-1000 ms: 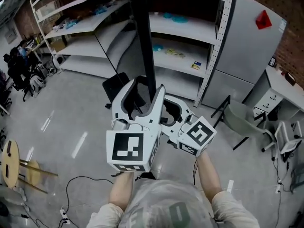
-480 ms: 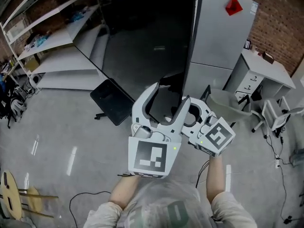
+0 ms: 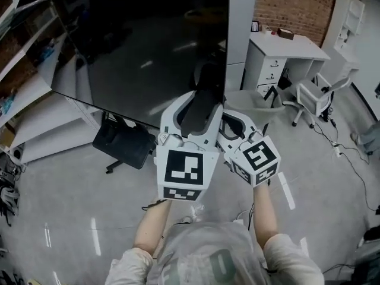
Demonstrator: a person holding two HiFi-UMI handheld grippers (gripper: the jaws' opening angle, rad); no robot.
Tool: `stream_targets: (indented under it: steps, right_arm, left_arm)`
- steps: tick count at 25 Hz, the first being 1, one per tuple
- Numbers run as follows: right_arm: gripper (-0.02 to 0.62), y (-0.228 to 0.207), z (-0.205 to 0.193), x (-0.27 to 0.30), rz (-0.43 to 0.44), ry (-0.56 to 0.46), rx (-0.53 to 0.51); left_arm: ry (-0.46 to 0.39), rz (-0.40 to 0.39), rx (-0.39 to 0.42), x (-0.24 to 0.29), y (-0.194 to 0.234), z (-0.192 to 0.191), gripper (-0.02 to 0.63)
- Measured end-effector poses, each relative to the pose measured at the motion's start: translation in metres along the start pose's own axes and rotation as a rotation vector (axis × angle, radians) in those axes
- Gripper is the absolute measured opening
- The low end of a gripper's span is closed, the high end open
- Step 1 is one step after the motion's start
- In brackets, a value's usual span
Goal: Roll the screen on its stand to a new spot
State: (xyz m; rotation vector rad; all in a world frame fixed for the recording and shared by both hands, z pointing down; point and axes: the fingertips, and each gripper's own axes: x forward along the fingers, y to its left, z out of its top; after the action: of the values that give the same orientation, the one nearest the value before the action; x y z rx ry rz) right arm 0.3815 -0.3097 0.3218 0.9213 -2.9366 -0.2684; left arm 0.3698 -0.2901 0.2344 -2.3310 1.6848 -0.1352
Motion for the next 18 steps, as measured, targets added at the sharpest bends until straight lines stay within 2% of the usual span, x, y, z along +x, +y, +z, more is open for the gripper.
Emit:
stream_targets:
  steps: [1, 4, 9, 12, 15, 18]
  right_arm:
    - [0.141, -0.01, -0.003, 0.0, -0.039, 0.003, 0.006]
    - [0.14, -0.043, -0.011, 0.003, -0.147, 0.012, 0.012]
    - [0.143, -0.088, -0.017, -0.004, -0.336, 0.039, 0.0]
    - [0.143, -0.11, -0.02, -0.007, -0.409, 0.051, 0.016]
    - [0.144, -0.133, -0.024, 0.0, -0.441, 0.053, 0.022]
    - [0.146, -0.148, -0.026, 0.0, -0.524, 0.062, -0.075]
  left_arm:
    - [0.003, -0.002, 0.014, 0.01, 0.002, -0.002, 0.17]
    - [0.014, -0.033, 0.03, 0.043, 0.005, -0.005, 0.109]
    - [0.065, -0.155, 0.026, 0.085, -0.015, -0.01, 0.106]
    - [0.091, -0.223, -0.004, 0.105, -0.031, -0.022, 0.102]
    - [0.067, -0.248, -0.047, 0.12, -0.037, -0.033, 0.086]
    - [0.064, -0.258, -0.072, 0.124, -0.036, -0.042, 0.083]
